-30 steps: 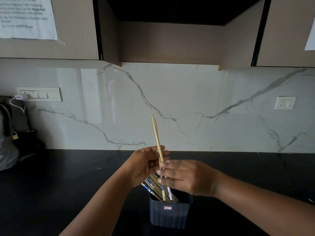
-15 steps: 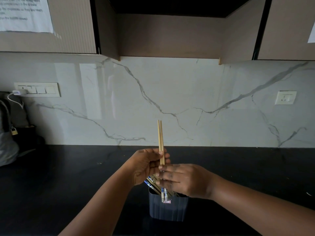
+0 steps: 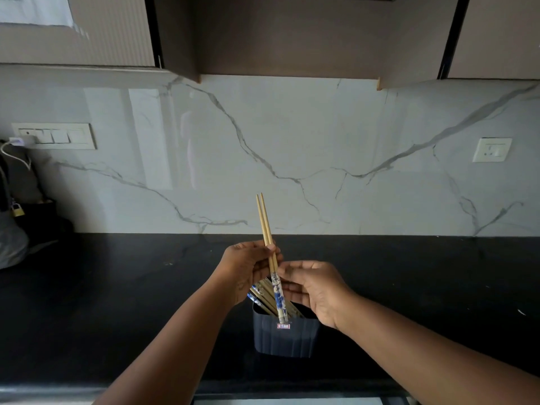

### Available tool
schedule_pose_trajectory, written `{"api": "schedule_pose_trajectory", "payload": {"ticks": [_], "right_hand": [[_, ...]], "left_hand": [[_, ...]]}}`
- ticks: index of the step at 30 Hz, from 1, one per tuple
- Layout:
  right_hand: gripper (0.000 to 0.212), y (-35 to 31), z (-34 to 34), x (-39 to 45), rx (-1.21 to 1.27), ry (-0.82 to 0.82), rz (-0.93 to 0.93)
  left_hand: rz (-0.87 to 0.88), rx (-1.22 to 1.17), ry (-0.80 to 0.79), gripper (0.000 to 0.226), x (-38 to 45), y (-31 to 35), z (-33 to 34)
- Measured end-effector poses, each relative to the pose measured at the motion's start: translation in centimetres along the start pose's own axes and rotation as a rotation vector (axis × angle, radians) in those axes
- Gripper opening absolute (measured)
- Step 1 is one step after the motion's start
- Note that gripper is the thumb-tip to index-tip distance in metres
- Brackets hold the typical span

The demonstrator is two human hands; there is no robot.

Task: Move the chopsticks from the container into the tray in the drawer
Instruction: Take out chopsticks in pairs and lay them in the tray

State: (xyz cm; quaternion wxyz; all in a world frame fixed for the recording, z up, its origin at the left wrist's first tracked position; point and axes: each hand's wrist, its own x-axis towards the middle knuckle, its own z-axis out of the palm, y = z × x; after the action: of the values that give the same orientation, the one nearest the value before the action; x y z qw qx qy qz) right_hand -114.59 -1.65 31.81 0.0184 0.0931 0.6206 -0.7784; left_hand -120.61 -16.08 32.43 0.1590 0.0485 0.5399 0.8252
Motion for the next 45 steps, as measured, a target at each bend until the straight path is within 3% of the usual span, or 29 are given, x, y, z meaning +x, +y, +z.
{"api": "schedule_pose_trajectory", "payload": {"ticks": [6, 11, 15, 17, 19, 21, 23, 29, 32, 36, 39, 42, 45], "right_hand": [[0.015, 0.9, -0.2, 0.2, -0.09, -0.011, 0.078], [0.011, 1.5, -0.4, 0.3, -0.017, -0.114, 0.148], [0.009, 3.1, -1.2, 0.3, -0.013, -0.158, 0.135], [0.011, 4.1, -2.0, 0.1, -0.03, -0.17, 0.148], [0.015, 5.3, -3.2, -0.2, -0.097, -0.198, 0.171], [0.015, 6.7, -4.6, -0.6, -0.254, -0.239, 0.192], [0.01, 8.6, -6.2, -1.1, -0.459, -0.285, 0.214], [0.01, 15.0, -10.8, -1.9, -1.101, -0.483, 0.31], [0.008, 18.1, -12.1, -1.6, -1.302, -0.525, 0.397], [0.005, 21.4, -11.6, -1.1, -1.428, -0.565, 0.414], [0.012, 23.2, -10.6, -0.7, -1.442, -0.61, 0.422], [0.003, 24.8, -9.8, -0.3, -1.492, -0.667, 0.434], [0.016, 26.0, -9.6, -0.2, -1.536, -0.669, 0.516]], "left_hand": [[0.014, 0.009, 0.043, 0.009, 0.1, -0.6, 0.1], [0.027, 0.033, 0.064, 0.01, 0.0, -1.5, 0.2], [0.028, 0.19, 0.072, 0.007, -0.2, -2.9, -0.4], [0.174, 0.537, 0.134, 0.019, -0.3, -3.8, -1.5], [0.472, 0.922, 0.264, 0.032, -0.8, -4.7, -3.5], [0.696, 1.105, 0.35, 0.037, -1.5, -5.6, -5.9], [0.774, 1.205, 0.39, 0.039, -1.7, -7.1, -8.5], [0.606, 1.353, 0.323, 0.062, -2.2, -12.9, -12.8], [0.419, 1.582, 0.244, 0.073, -1.3, -15.5, -13.7], [0.158, 1.887, 0.085, 0.085, -0.2, -18.5, -14.3], [0.123, 1.908, 0.065, 0.092, 0.3, -19.0, -14.8], [0.113, 1.919, 0.051, 0.096, 0.5, -18.9, -15.1], [0.105, 1.908, 0.044, 0.096, 0.6, -18.9, -15.1]]}}
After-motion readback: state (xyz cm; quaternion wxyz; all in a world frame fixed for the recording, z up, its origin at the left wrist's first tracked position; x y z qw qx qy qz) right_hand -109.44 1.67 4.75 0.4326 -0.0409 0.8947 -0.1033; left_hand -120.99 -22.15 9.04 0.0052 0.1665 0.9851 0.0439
